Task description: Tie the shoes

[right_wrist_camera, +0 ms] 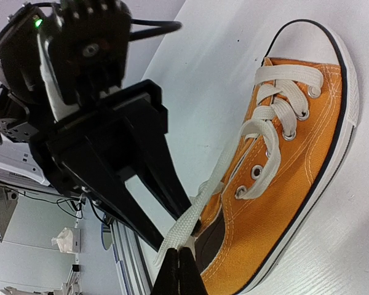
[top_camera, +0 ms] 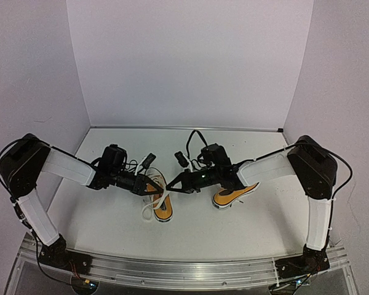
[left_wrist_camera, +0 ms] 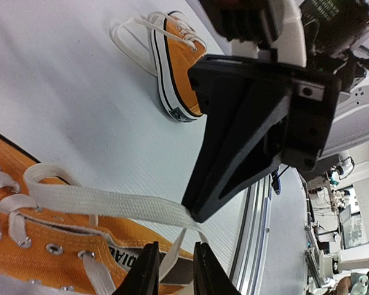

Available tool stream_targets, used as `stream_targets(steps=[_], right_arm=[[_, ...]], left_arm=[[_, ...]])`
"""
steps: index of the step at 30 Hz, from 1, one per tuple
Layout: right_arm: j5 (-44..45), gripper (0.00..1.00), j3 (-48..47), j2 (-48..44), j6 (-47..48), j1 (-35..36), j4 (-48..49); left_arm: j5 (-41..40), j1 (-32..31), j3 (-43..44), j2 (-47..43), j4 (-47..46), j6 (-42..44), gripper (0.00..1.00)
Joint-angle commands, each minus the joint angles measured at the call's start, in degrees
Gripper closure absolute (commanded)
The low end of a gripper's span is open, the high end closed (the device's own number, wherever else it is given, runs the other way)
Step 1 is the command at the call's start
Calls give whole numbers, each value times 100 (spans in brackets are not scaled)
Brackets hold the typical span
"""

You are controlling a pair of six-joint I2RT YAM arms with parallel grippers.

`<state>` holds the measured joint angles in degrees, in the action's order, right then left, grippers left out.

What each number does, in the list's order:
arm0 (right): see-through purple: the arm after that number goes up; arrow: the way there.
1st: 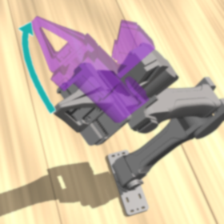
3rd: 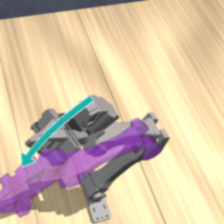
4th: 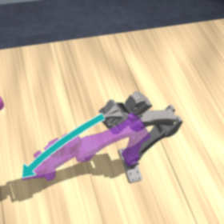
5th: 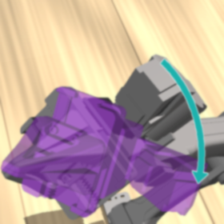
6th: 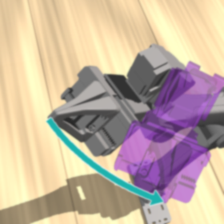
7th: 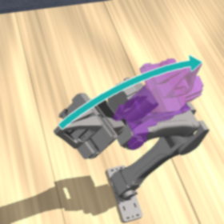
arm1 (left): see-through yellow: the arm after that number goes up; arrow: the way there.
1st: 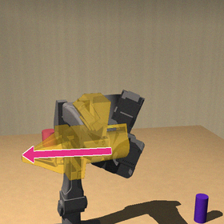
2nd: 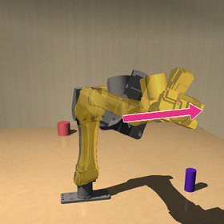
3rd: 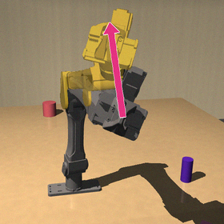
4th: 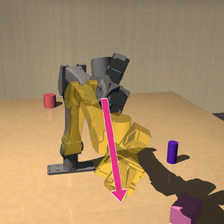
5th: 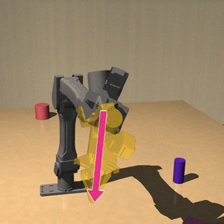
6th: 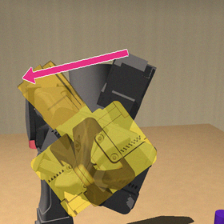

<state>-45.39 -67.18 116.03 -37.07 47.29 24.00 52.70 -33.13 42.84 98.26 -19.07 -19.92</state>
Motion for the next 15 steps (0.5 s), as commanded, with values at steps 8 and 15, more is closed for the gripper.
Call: stream_targets(steps=[8,15], right_arm=[[109,100,-178,2,95,14,113],[230,100,-200,-12,256,9,-222]], left_arm=[[-2303,241,3,-1621,2548,156,66],[-2981,224,-87,-1400,3132,52,63]])
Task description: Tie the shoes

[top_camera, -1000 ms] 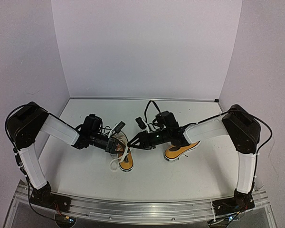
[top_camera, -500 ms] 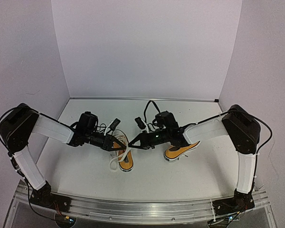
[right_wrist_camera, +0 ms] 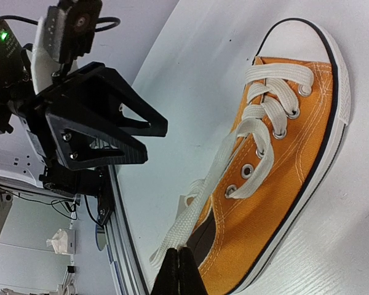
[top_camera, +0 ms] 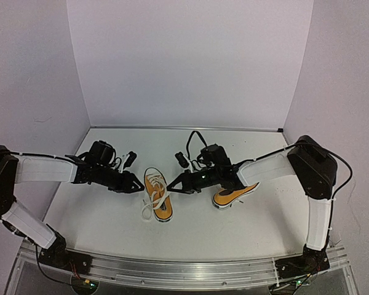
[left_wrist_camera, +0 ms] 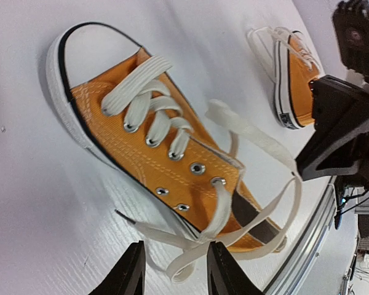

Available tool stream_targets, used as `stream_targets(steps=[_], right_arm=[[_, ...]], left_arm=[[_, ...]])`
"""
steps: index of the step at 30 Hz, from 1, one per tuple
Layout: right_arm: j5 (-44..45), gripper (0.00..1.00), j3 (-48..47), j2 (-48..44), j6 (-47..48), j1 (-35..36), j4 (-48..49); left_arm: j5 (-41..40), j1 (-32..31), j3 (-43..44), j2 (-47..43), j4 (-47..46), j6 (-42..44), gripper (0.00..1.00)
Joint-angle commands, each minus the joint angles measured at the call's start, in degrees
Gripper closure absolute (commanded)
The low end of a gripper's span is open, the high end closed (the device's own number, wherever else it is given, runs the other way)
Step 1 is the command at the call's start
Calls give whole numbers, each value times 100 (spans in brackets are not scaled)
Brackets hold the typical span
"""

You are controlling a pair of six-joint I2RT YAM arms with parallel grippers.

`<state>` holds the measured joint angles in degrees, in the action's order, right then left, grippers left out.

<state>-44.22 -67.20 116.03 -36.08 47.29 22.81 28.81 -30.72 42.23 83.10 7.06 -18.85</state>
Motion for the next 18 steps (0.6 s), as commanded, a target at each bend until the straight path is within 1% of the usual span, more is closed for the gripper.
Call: stream_targets(steps=[1,6,13,18], right_arm=[[122,100,-200,-9,166,11,-123],[107,100,-241,29,188,10,-175],[99,100,-319,60,252,8,-289],[81,100,-362,78,271,4,-326]], left_arm=[[-683,-44,-20,165,561,-43,63],[-917,-245,57,439,554,87,61],[-1620,-294,22,375,675,712,61],[-1658,-372,179,646,777,837,61]])
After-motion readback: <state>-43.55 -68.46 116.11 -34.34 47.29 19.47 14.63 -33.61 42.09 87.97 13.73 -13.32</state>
